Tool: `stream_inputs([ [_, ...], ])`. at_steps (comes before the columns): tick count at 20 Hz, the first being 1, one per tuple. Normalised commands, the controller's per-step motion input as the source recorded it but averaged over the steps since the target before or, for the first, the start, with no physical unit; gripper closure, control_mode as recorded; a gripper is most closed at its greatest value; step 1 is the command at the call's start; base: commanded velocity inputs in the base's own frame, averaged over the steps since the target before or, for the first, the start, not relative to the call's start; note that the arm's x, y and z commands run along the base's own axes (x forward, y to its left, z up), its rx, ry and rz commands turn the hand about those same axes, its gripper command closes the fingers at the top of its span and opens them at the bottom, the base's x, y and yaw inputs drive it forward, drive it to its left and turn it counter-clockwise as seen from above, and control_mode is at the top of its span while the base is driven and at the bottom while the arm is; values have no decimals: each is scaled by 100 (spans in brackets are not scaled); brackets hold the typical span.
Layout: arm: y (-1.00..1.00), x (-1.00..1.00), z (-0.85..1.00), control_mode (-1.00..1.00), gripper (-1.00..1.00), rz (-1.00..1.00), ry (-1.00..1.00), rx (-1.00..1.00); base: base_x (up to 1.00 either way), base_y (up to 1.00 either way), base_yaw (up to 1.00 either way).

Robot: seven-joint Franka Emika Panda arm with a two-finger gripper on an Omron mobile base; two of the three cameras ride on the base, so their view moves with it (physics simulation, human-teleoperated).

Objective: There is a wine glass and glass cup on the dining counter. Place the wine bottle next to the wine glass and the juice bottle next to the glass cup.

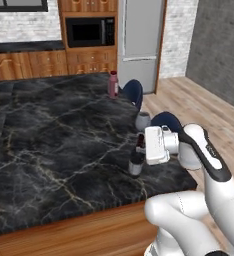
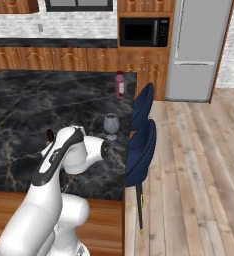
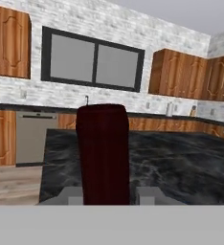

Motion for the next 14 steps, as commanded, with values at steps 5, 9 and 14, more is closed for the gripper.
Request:
stream_inputs([
  [5, 0, 0, 0, 100, 100, 0, 0, 0, 61, -32, 8],
  [9, 0, 0, 0, 100, 100, 0, 0, 0, 40, -21, 7],
  [14, 0, 0, 0, 100, 100, 0, 0, 0, 0, 0, 0],
])
